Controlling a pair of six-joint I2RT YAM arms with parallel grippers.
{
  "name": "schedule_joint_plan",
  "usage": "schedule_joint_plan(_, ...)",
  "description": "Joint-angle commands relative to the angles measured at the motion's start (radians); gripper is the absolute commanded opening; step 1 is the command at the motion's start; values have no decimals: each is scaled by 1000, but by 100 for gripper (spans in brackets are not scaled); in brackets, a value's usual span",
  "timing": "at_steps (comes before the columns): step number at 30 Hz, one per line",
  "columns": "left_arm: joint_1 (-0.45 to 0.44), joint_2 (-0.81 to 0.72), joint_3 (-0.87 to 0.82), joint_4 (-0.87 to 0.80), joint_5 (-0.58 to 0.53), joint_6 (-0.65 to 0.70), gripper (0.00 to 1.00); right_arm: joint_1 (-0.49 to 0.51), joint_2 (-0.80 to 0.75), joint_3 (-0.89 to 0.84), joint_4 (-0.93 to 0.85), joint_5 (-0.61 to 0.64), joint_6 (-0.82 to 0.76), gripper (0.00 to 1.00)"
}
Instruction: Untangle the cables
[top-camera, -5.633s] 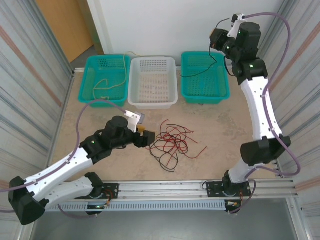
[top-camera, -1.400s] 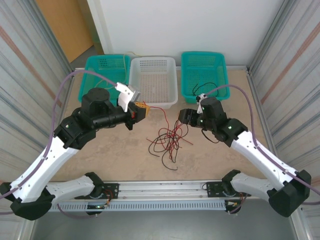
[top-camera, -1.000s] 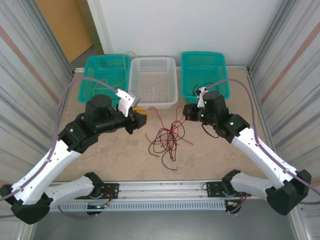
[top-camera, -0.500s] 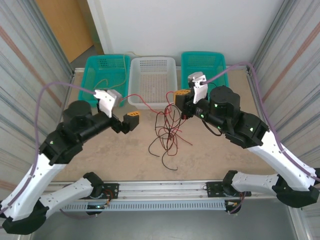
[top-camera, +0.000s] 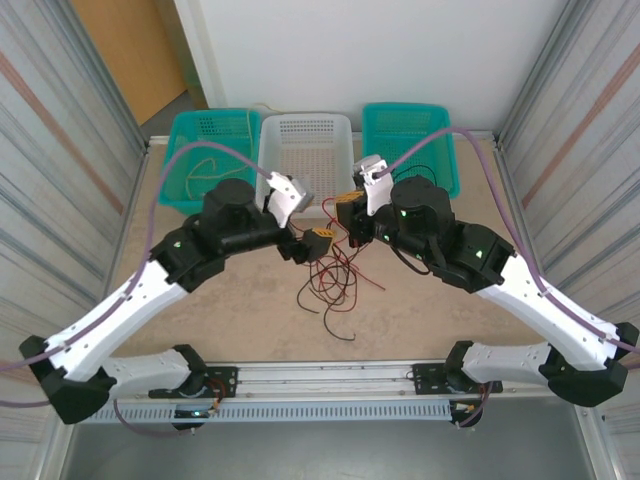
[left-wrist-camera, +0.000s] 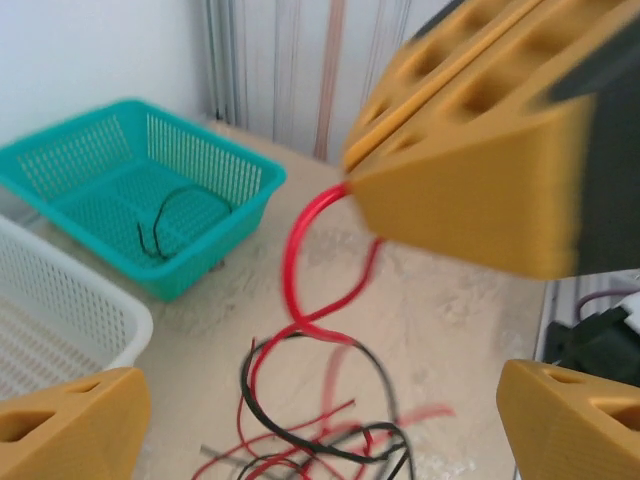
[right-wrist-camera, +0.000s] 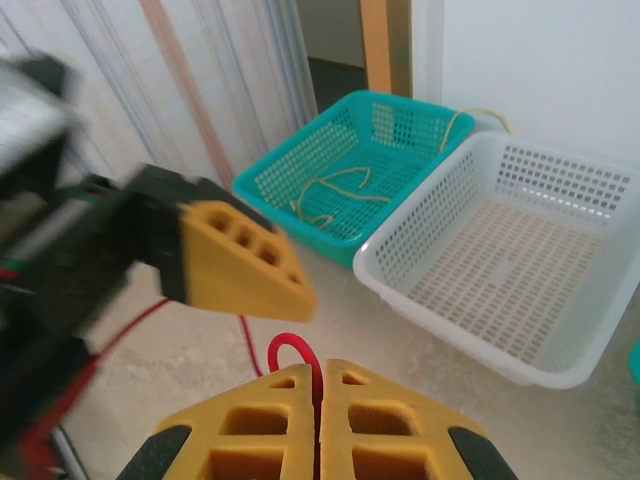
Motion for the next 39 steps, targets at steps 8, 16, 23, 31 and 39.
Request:
schedule_joint_plan(8, 190, -57, 26, 73, 222, -68, 87, -73, -69, -58, -23, -43, 80, 0)
schedule_joint_plan(16, 106, 90, 56, 143, 310, -107, 80, -96, -66, -82, 7, -114, 115, 0)
schedule_joint_plan(23, 100, 190, 121, 123, 370, -88, 69, -97, -82, -84, 5, -141, 140, 0)
schedule_joint_plan(31, 139, 123, 84, 60, 328, -63, 66, -107, -79, -80, -32, -64, 140, 0)
schedule_joint_plan(39, 368, -152, -65, -62, 281, -85, 82, -190, -124, -109, -72, -40, 142, 0)
